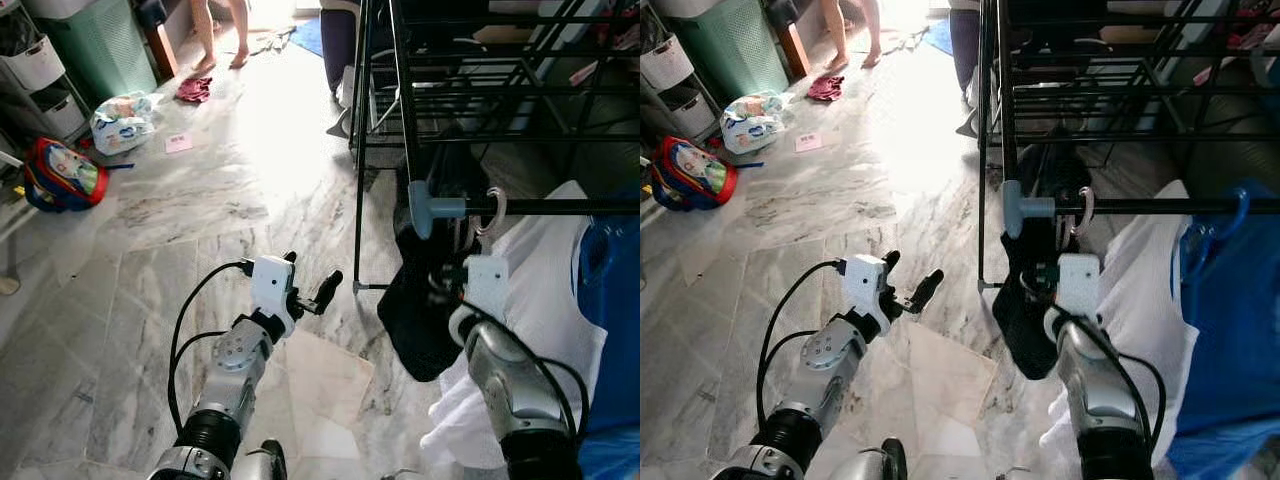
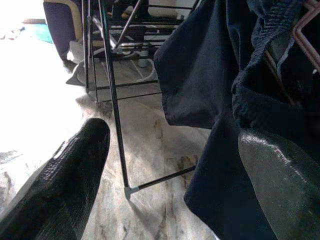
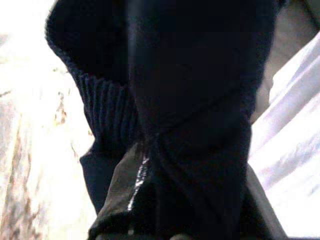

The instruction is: Hang hanger

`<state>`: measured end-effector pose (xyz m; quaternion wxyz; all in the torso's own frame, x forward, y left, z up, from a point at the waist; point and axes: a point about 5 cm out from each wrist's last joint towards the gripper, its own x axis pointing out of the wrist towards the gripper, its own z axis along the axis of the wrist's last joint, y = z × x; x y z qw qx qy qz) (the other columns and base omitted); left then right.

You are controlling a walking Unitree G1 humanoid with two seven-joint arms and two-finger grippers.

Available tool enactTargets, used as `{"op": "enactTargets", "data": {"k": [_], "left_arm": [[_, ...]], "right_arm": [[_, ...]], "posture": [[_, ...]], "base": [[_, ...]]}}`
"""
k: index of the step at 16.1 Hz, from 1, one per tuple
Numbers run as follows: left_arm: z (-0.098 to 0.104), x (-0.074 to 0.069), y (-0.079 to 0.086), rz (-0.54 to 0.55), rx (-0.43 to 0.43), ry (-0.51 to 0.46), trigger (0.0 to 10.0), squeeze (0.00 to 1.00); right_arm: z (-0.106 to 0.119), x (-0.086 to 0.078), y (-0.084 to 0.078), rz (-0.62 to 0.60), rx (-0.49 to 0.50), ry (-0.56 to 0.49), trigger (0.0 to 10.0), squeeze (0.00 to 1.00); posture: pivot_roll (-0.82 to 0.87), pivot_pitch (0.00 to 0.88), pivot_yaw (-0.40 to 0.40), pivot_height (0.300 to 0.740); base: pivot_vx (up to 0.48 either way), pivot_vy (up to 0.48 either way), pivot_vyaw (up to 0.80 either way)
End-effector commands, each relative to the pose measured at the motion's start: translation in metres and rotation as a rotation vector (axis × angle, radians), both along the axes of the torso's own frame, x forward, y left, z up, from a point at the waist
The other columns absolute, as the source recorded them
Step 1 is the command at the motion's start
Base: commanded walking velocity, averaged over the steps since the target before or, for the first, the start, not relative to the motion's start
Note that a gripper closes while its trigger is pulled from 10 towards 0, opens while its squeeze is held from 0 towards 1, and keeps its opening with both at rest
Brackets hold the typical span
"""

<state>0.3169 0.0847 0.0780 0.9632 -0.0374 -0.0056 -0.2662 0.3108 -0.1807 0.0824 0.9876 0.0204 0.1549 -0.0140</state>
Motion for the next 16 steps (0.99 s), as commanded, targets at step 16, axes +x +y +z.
{"op": "enactTargets", "data": {"k": [16], "left_arm": [[-0.001,-0.001,0.009,0.032,0.026,0.013,10.0,0.00]], "right_arm": [[0.033,-0.045,-0.001,-0.082,-0.187,-0.278,10.0,1.00]], "posture": [[-0.10,0.207,0.073,0.740]], "base": [[0.000,0.000,0.00]]}}
